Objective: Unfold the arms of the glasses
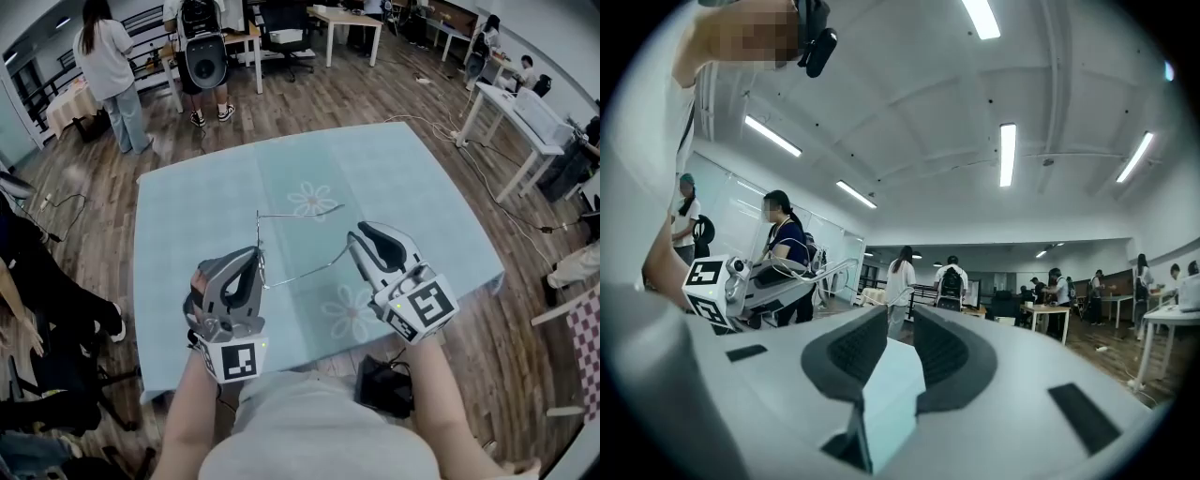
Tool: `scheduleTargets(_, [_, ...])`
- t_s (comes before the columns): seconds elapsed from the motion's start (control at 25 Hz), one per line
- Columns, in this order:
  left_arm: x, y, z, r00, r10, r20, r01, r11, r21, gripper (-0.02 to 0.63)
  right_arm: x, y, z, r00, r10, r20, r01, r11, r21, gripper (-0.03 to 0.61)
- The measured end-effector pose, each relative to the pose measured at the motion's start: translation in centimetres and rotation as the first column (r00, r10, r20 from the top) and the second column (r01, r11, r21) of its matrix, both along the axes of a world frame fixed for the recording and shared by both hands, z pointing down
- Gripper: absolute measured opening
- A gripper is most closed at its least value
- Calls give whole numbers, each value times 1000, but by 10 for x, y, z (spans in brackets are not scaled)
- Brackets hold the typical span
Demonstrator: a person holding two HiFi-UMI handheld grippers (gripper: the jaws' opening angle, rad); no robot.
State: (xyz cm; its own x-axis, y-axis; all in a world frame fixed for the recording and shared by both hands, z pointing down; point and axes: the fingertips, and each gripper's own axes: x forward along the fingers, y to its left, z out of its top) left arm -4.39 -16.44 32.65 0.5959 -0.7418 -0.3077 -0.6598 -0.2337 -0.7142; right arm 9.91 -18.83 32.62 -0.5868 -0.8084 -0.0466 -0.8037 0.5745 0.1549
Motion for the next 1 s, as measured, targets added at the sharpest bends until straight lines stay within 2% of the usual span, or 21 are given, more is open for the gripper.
scheduleTargets(0.56, [-8,-17,-7,991,-119,-57,120,992,28,9,-10,24,-11,997,78,27,-78,997,-5,86])
scheduleTargets(1.0, [-8,-16,-11,986,-153,-64,158,985,75,9,-19,31,-2,987,163,1,-162,986,43,53])
